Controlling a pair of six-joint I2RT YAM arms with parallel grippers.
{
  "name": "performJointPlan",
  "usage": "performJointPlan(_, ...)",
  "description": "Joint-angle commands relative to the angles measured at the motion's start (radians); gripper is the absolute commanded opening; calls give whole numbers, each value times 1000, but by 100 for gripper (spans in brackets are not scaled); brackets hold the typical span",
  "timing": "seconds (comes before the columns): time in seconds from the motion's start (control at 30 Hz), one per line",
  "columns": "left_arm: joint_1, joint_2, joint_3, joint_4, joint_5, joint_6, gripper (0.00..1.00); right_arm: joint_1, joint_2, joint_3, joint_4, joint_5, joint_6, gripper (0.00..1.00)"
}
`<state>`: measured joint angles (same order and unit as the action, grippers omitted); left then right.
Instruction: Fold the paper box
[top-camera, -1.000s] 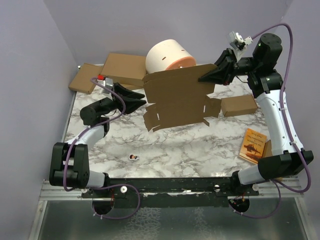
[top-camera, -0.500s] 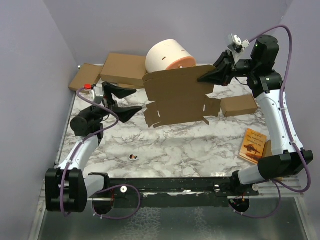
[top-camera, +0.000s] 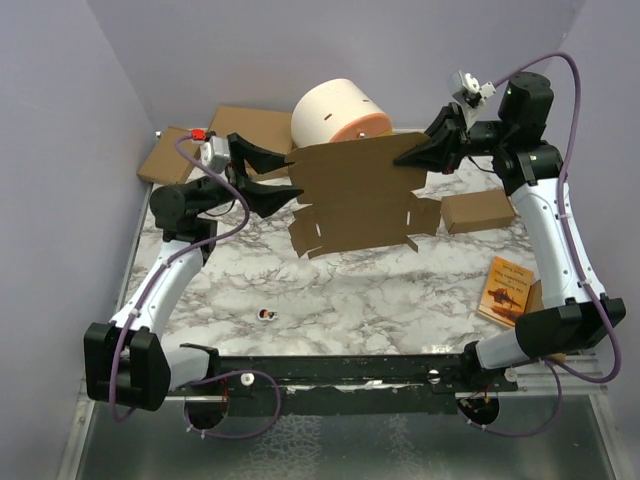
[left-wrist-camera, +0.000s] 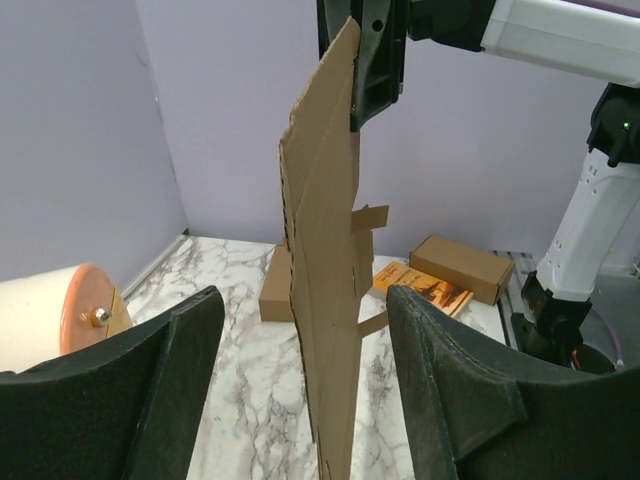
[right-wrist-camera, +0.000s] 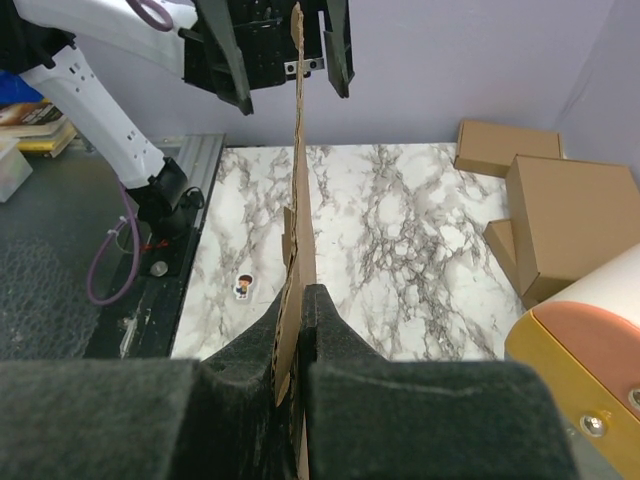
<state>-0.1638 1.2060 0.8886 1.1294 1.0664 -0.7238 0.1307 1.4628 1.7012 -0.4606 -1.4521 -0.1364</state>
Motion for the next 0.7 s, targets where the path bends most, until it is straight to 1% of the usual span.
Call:
performJointPlan(0.0, -39, 27, 88, -272, -25, 164, 65, 1, 15, 5, -12, -2, -9, 1)
performJointPlan(0.2, -91, 76, 128, -296, -26, 164, 56, 3, 23, 5, -16, -7, -14, 1)
performJointPlan(0.23, -102, 85, 137, -299, -28, 165, 52, 2, 23, 4, -17, -7, -15, 1)
performJointPlan(0.27, -110, 94, 145, -304, -30, 165, 43, 4, 24, 4, -17, -9, -16, 1)
performJointPlan(0.3, -119, 102, 152, -310, -31, 164, 37, 4, 25, 4, -18, -9, -17, 1)
performJointPlan(0.4, -132, 118, 167, -311, -34, 159, 26, 5, 27, 3, -25, -8, -23, 1)
performJointPlan(0.43, -136, 120, 169, -308, -33, 159, 20, 5, 28, 3, -26, -6, -25, 1)
performJointPlan(0.47, -139, 123, 171, -304, -31, 158, 9, 5, 29, 1, -27, -7, -27, 1)
performJointPlan(0.5, -141, 123, 171, -296, -31, 151, 0, 6, 29, 1, -27, -4, -26, 1)
performJointPlan(0.57, -142, 125, 164, -258, -34, 123, 0, 4, 32, 0, -27, 1, -24, 1)
performJointPlan(0.6, -142, 125, 159, -231, -36, 100, 0, 4, 34, -1, -26, 7, -21, 3)
performJointPlan(0.63, -142, 124, 155, -222, -43, 84, 0, 4, 35, -2, -25, 15, -17, 10)
performJointPlan(0.67, -140, 123, 155, -226, -51, 78, 0, 4, 34, -4, -22, 22, -12, 20)
